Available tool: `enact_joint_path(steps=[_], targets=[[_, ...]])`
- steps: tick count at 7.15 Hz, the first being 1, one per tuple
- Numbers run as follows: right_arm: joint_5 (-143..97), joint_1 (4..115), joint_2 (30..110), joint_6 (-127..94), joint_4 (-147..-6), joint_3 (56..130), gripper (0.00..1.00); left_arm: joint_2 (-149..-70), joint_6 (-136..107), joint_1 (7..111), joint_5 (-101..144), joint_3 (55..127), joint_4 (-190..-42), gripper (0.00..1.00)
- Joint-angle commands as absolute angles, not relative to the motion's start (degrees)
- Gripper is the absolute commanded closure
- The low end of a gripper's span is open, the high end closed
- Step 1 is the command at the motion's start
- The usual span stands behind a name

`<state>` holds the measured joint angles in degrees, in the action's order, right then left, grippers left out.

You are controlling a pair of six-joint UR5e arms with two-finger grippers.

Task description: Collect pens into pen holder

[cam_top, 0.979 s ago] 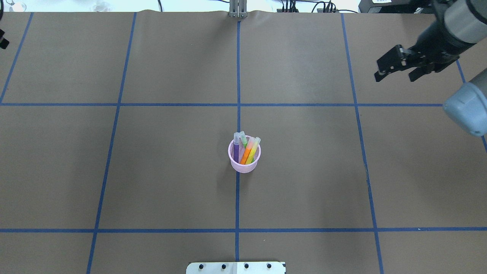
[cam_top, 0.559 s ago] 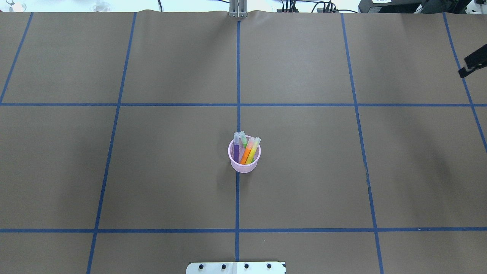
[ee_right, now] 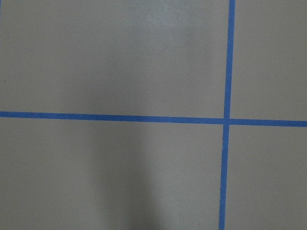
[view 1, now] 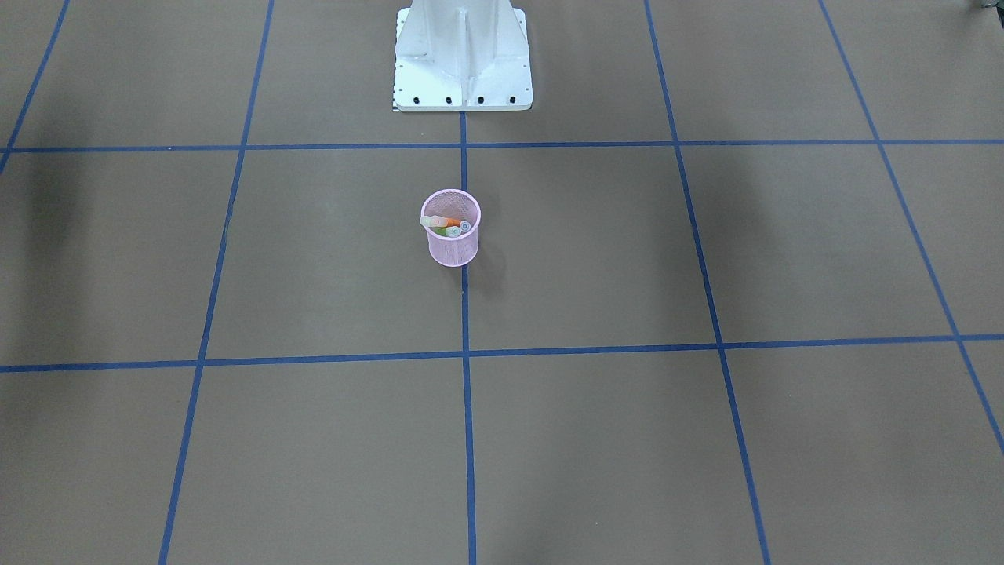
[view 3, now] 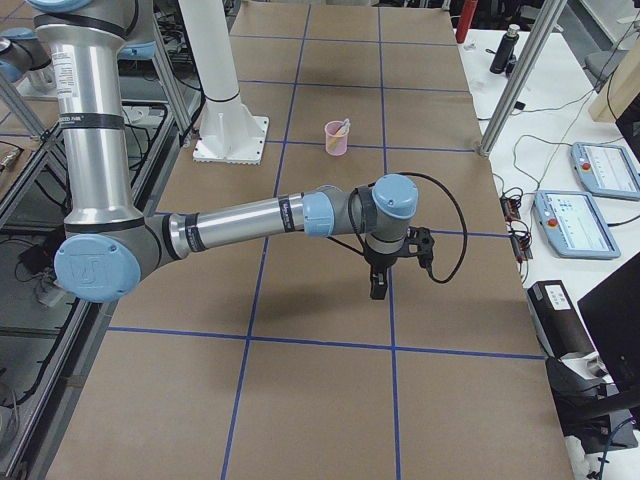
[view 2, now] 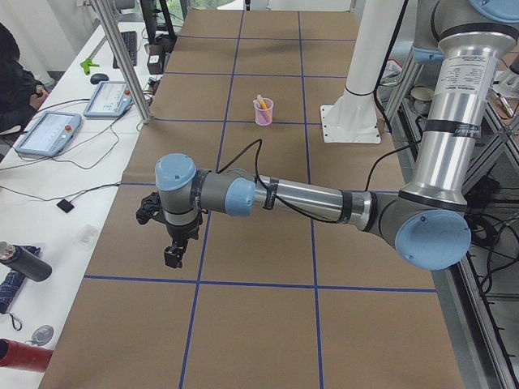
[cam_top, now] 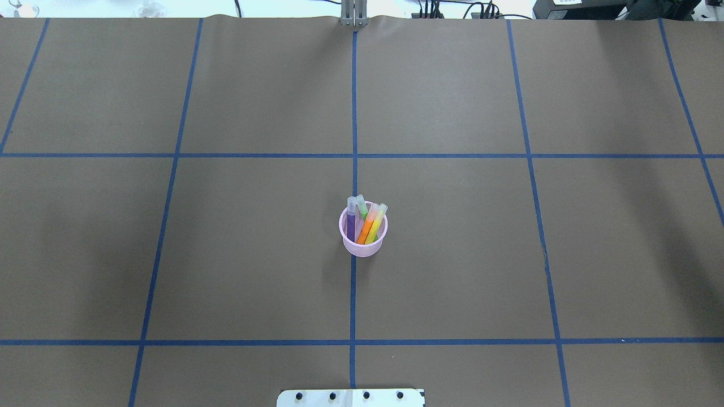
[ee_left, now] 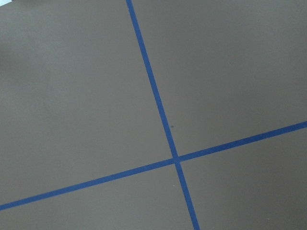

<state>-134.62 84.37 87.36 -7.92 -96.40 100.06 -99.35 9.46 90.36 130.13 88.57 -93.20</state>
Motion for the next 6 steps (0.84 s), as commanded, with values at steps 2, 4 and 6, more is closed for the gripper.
enact_joint_path(steps=[2,4,6], targets=[[-134.74,87.44,88.42,-1.87,-95.89,98.10,0.00,-97.40,9.84,92.11,134.47,85.70,-95.19,0.00],[-135.00,89.19,90.07,-1.24,-95.89,97.39,0.00,-94.31,8.27,91.93,134.47,86.13,-94.75,0.00],[-135.18,91.83,92.28,2.62,-95.89,96.86,0.00,-94.31,-0.86,91.93,134.65,88.41,-94.66,0.00]])
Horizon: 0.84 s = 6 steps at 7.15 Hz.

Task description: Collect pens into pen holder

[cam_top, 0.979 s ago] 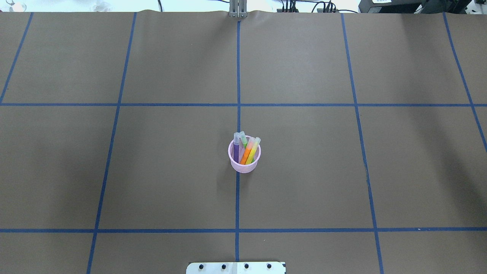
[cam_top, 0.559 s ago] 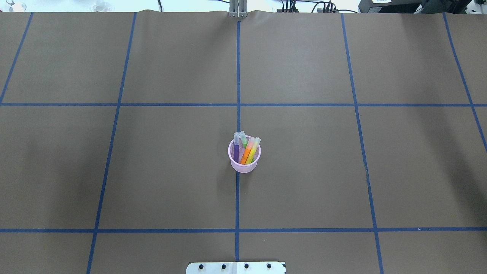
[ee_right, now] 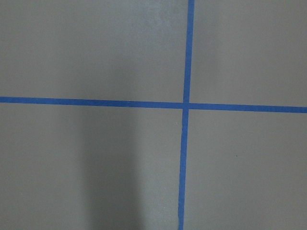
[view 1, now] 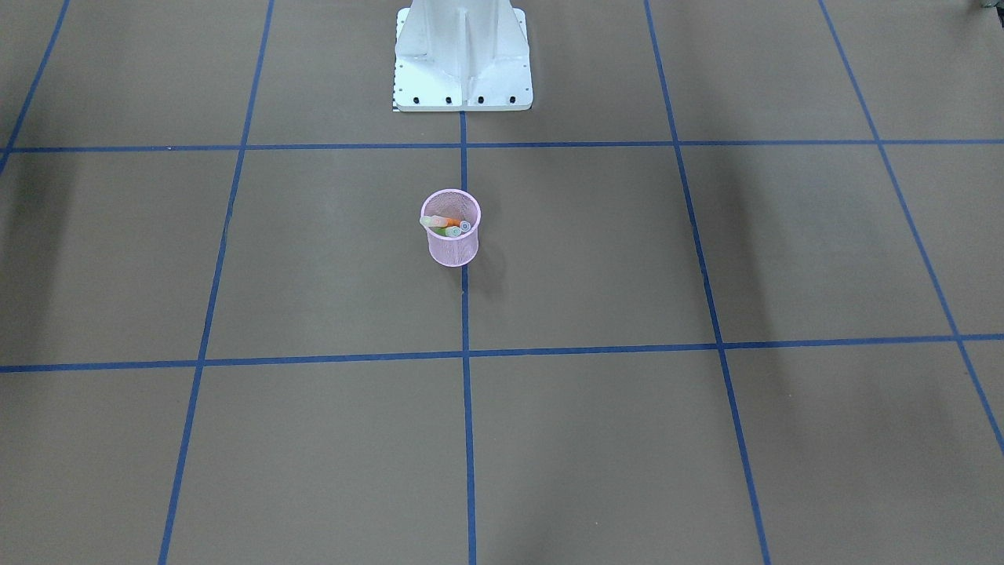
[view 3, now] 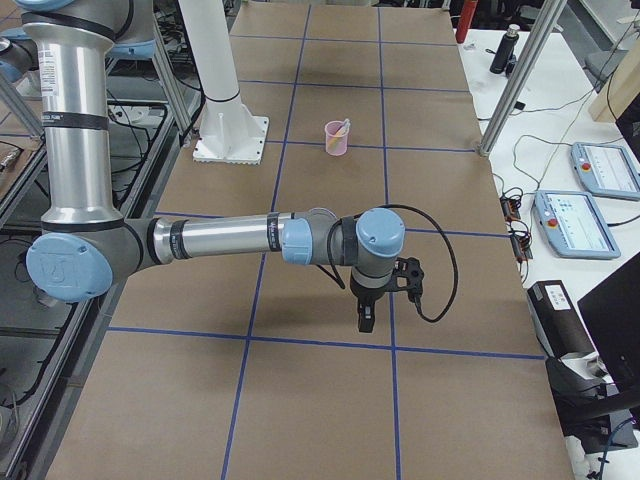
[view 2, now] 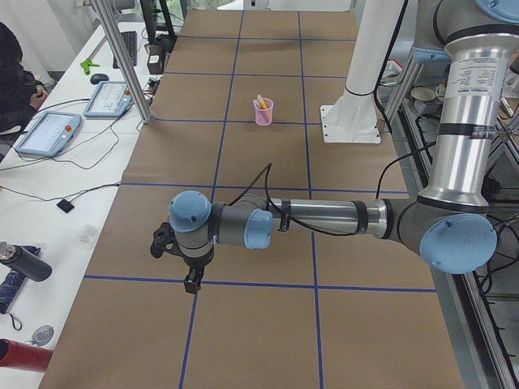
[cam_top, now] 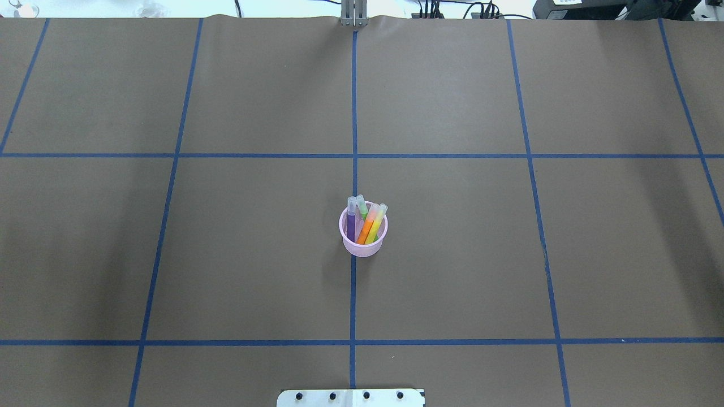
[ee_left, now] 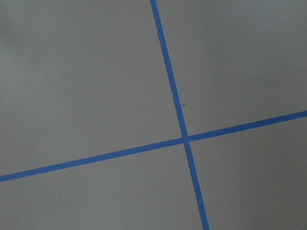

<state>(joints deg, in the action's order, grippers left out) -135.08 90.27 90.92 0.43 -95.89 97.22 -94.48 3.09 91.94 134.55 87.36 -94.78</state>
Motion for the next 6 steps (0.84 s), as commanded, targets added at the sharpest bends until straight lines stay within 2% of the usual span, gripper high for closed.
enact_joint_path(steps=[1,3,6], targets=[[-135.26,93.32,93.33,2.90,-95.89,96.59,0.00,-92.65,-1.05,91.93,135.08,89.29,-94.66,0.00],[-135.18,96.75,96.32,8.05,-95.89,95.37,0.00,-91.23,-1.14,91.93,135.62,91.31,-93.78,0.00],[-134.91,97.21,96.42,8.09,-95.80,93.60,0.00,-91.23,-1.06,91.93,135.53,91.14,-93.78,0.00]])
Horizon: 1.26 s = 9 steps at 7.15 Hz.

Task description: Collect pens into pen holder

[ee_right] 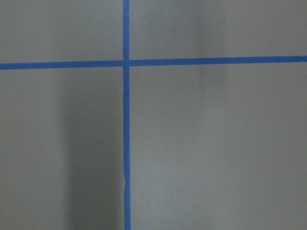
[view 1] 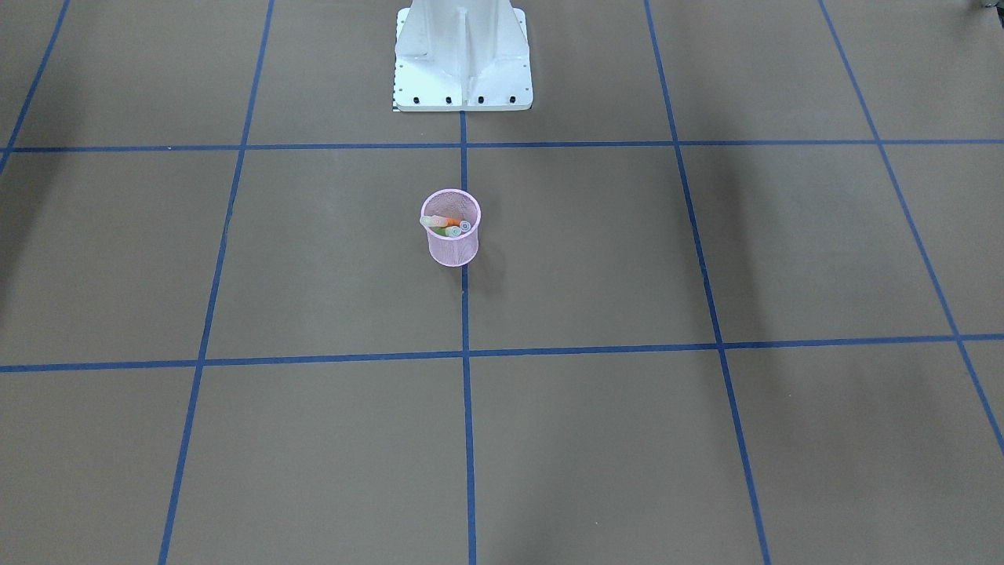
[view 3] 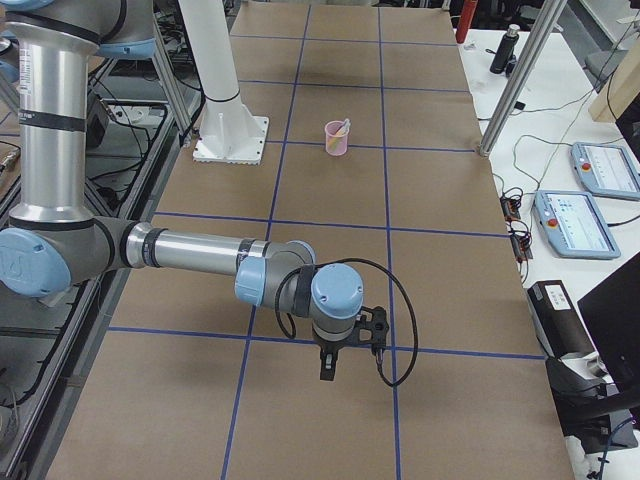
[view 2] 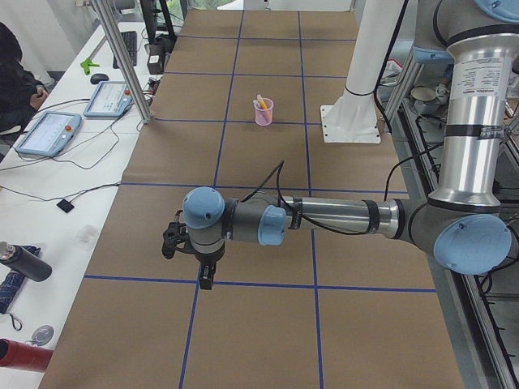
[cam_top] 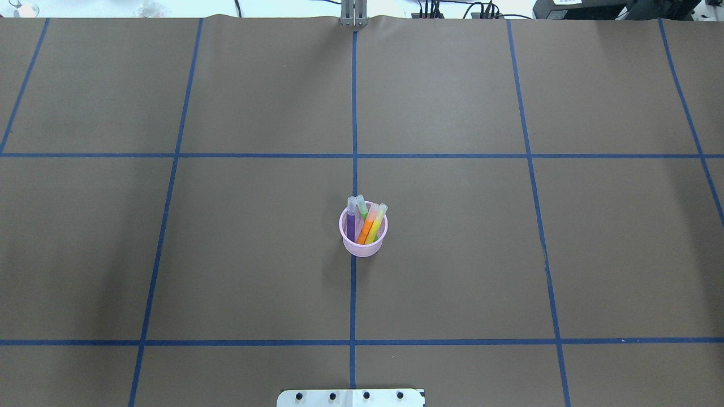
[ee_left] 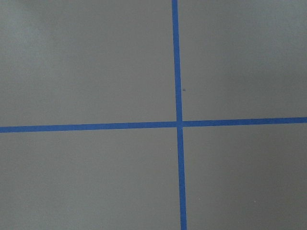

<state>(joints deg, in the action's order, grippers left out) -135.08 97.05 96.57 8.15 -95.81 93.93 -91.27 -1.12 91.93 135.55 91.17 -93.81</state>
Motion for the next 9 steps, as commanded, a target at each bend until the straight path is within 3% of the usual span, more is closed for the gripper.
enact_joint_path(steps=[1,5,9], targets=[[-134.74,97.12,95.63,7.74,-95.80,93.69,0.00,-91.06,-1.05,92.02,135.53,91.14,-93.78,0.00],[-135.17,96.33,92.73,6.25,-95.71,91.85,0.00,-90.09,-0.70,91.93,135.35,90.70,-93.78,0.00],[-140.93,92.37,93.33,-6.24,-84.03,91.84,0.00,-90.09,-0.70,91.93,135.26,90.97,-93.78,0.00]])
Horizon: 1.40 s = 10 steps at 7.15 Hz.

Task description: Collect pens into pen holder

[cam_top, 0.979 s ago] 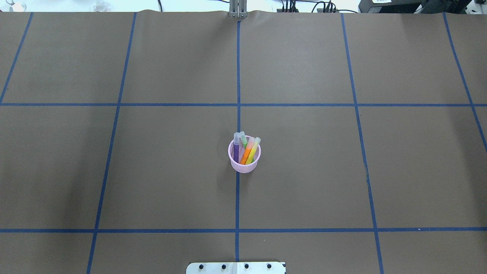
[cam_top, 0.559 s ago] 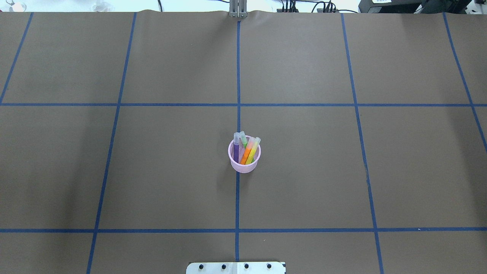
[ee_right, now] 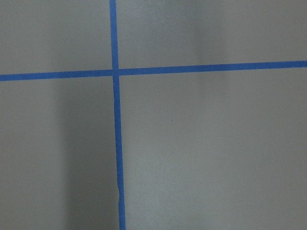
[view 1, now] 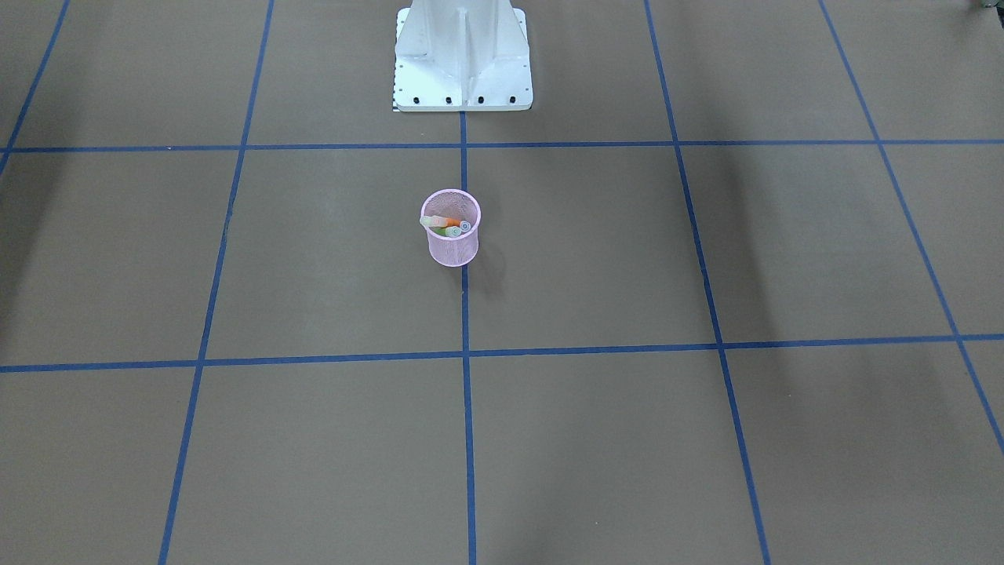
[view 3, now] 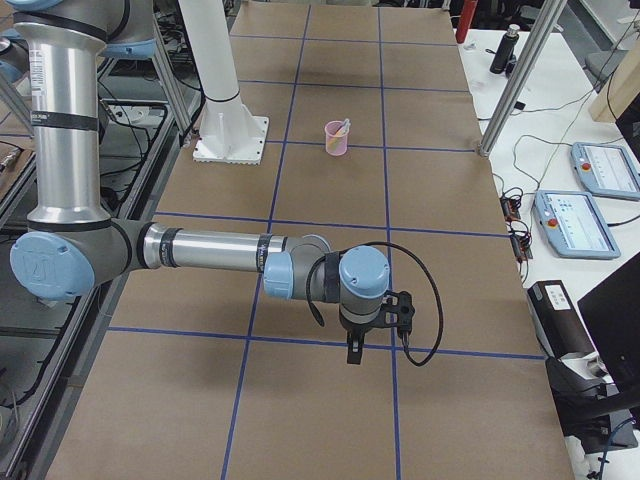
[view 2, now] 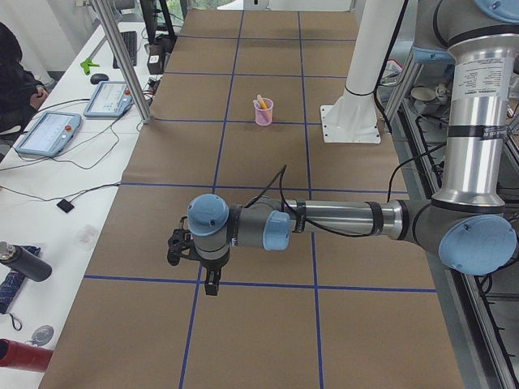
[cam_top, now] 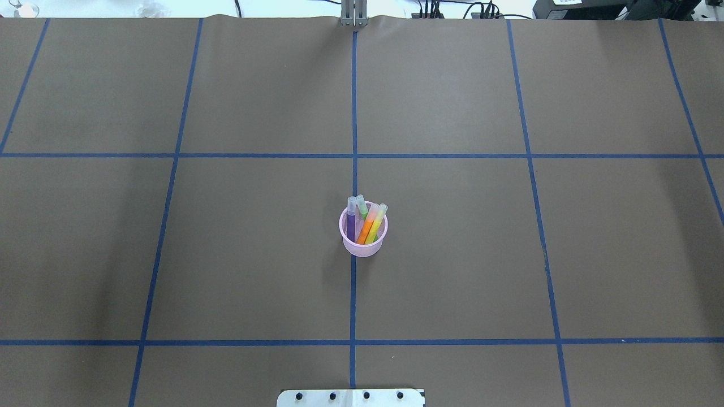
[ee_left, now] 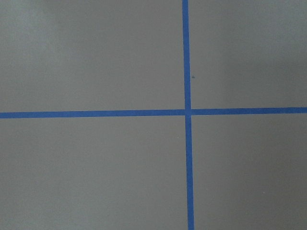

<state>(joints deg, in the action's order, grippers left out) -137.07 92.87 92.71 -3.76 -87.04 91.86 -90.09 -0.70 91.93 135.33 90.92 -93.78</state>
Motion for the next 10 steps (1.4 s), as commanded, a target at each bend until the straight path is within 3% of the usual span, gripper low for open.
enact_joint_path(steps=[1,10], targets=[[-142.02,92.20,93.51,-6.24,-83.76,92.11,0.00,-90.17,-0.70,91.93,135.18,91.05,-93.78,0.00],[-137.02,90.53,97.29,-8.26,-83.50,96.68,0.00,-90.44,-0.70,91.85,134.91,91.32,-93.87,0.00]])
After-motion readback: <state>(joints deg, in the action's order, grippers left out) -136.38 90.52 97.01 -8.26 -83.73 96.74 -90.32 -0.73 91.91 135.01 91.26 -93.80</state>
